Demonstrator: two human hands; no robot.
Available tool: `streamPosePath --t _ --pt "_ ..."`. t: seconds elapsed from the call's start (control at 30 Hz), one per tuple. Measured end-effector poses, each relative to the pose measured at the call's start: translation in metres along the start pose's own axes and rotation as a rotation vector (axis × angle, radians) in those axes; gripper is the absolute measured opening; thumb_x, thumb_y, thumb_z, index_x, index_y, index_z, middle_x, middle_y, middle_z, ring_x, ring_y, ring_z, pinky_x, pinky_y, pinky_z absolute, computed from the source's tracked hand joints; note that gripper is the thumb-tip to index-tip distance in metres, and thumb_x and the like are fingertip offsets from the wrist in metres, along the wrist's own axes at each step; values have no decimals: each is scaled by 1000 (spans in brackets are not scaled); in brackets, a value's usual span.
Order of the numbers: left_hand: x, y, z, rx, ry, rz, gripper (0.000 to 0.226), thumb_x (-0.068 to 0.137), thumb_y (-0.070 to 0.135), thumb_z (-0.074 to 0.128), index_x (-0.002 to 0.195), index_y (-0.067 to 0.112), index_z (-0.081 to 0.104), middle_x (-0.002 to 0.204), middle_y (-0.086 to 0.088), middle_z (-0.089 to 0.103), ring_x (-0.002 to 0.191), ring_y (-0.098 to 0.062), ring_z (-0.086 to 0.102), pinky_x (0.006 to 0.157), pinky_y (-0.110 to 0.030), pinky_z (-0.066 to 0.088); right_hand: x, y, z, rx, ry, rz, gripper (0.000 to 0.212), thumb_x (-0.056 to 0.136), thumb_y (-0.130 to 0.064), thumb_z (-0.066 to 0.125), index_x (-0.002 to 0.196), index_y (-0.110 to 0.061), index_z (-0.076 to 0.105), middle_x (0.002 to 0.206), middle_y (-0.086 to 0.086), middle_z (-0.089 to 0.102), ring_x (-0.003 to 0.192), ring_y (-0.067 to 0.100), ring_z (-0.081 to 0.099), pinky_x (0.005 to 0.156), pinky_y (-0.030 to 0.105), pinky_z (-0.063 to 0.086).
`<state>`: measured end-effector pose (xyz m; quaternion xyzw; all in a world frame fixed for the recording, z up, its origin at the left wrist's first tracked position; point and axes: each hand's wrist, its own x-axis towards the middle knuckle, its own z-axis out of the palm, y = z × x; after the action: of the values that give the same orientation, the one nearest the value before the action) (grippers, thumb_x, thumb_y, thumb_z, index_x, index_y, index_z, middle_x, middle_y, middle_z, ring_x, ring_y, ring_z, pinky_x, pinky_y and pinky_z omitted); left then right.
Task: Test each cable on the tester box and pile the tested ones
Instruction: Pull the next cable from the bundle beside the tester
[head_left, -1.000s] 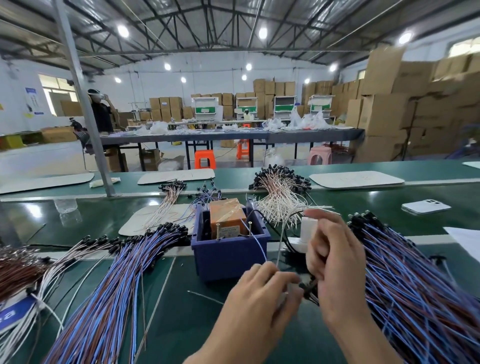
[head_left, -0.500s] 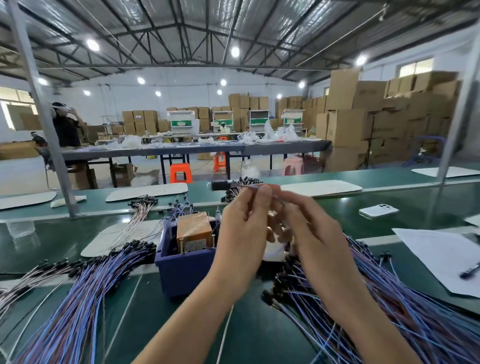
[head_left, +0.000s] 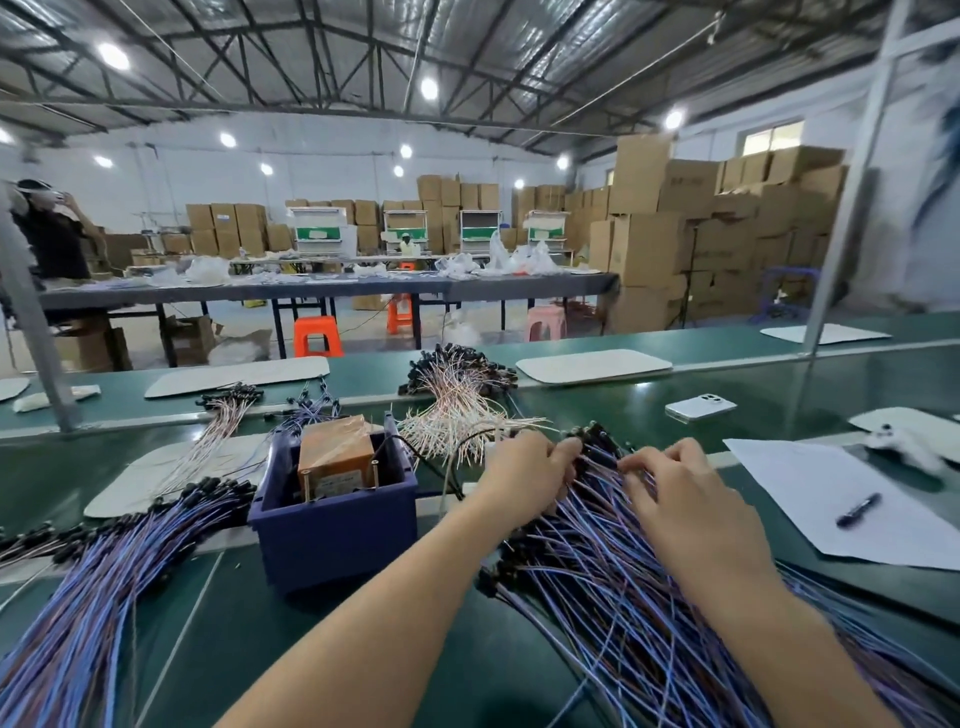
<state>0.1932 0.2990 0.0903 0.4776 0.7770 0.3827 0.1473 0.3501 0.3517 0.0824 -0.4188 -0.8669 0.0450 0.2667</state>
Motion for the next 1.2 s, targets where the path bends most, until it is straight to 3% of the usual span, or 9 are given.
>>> streamPosePath --t 0.07,0.13,0.3,0.47,0.67,0.77,0.9,1.0,1.2 --pt "3 -11 7 251 -13 -7 59 105 49 42 90 0 71 88 -17 73 78 -34 71 81 -44 59 -9 6 15 -142 -77 61 37 104 -44 40 139 -34 49 133 -2 42 114 18 53 91 33 45" --pt "1 -23 12 255 -33 27 60 105 51 39 87 3 71 84 -15 74 76 -33 71 78 -44 60 -18 6 28 -122 -15 48 42 102 -42 43 142 -30 49 145 2 40 126 20 48 101 37 42" --pt "-24 -62 -12 245 -363 66 41 105 47 43 79 20 60 69 4 65 47 -8 60 48 -23 51 -33 -29 55 223 190 -185 27 96 -26 56 121 -22 65 128 2 49 109 18 57 90 38 50" --pt "-62 -122 -81 395 -563 -211 41 102 48 47 92 14 68 79 4 70 59 -13 66 54 -23 53 -44 -93 90 441 184 -375 22 94 -20 52 110 -22 66 111 -4 54 86 14 59 75 31 51" --pt "-104 -198 -161 470 -350 -456 36 103 36 44 86 15 67 80 4 74 59 -13 63 50 -18 49 -58 -140 156 482 -10 -317 19 98 -16 57 112 -23 68 103 -3 61 72 17 63 54 19 33" --pt "-114 -238 -182 680 -90 -487 33 105 30 42 98 7 65 94 -7 72 77 -20 64 65 -24 49 -57 -145 174 430 -72 -249 22 102 -22 50 118 -26 64 108 -6 61 73 15 62 46 16 22" --pt "-124 -277 -198 830 262 -557 35 106 31 38 126 10 57 128 -16 59 119 -33 51 100 -44 46 -49 -138 181 430 -98 -202 23 103 -22 45 119 -24 61 113 -5 61 76 17 63 47 16 32" --pt "-124 -290 -200 847 379 -605 37 105 27 36 134 10 49 136 -17 53 126 -35 46 103 -46 40 -45 -136 182 416 -150 -149 24 104 -22 41 120 -23 59 120 -3 61 89 25 65 63 35 44" --pt "-110 -302 -195 796 472 -673 35 106 27 35 130 7 53 134 -20 52 125 -37 47 103 -46 40 -45 -135 182 455 -178 -117 23 105 -21 41 117 -21 60 122 -3 61 90 25 64 65 36 46"
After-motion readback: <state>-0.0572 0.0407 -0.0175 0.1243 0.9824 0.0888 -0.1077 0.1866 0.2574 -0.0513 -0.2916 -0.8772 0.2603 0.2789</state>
